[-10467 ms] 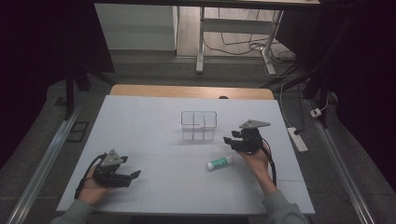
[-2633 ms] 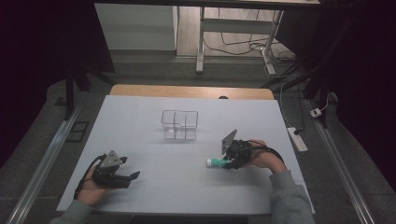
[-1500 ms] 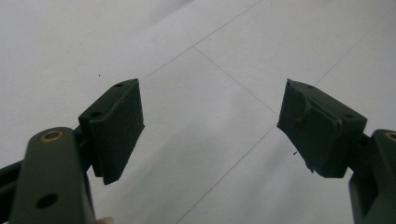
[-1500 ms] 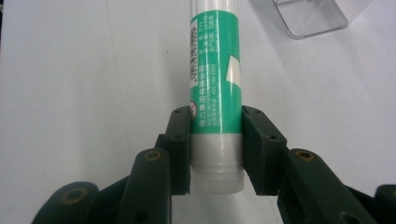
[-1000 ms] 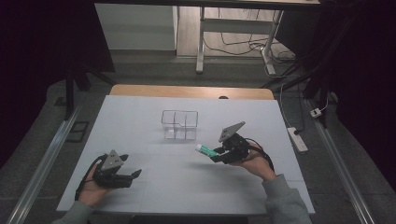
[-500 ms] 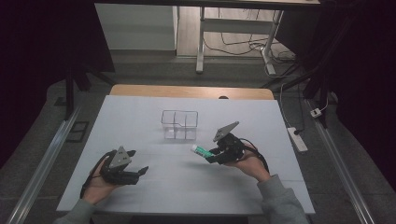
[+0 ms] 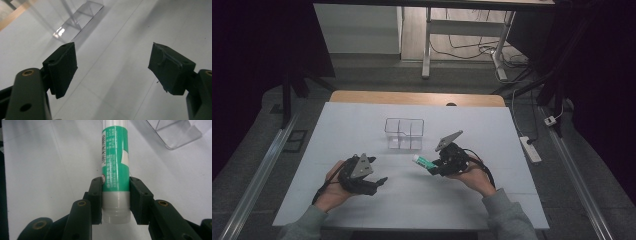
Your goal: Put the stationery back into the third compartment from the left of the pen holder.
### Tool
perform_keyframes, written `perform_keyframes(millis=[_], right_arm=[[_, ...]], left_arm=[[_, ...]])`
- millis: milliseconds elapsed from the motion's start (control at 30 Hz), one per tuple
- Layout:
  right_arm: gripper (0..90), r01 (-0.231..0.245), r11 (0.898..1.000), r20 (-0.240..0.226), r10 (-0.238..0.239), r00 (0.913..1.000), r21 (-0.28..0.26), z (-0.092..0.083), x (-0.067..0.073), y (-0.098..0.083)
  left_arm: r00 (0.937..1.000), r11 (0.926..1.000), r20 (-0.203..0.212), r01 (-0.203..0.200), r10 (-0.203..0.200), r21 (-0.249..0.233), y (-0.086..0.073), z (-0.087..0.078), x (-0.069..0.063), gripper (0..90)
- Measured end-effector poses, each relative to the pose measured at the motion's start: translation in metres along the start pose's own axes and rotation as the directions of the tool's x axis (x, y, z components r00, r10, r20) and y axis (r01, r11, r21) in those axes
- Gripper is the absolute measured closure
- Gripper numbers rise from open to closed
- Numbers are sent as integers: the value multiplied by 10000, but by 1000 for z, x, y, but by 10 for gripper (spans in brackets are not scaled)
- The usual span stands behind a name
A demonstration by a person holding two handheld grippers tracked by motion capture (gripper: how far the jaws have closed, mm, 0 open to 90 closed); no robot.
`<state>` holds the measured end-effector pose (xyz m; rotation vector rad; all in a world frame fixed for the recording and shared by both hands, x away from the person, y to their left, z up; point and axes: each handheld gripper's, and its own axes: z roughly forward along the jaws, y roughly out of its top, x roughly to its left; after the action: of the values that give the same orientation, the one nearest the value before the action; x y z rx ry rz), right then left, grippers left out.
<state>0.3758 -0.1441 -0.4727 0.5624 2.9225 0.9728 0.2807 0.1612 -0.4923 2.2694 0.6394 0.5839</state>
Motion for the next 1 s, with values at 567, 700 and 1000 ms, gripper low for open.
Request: perform_keyframes(millis=[567,700,1000], right_arm=[[650,18,9992,-467,1,9989,393,16,8,11],[650,63,9988,-611,-34,9981,478,20,8,11],[650,113,9985,-934,-62,9956,538,22,12,14]], left_arm=[[9887,9904,592,-1381,1378,11,31,23,-14,219],[9852,9874,706,-1575,1562,122,37,30,-15,217],[9755,9775,812,-2080,2046,353,48,42,-19,205]])
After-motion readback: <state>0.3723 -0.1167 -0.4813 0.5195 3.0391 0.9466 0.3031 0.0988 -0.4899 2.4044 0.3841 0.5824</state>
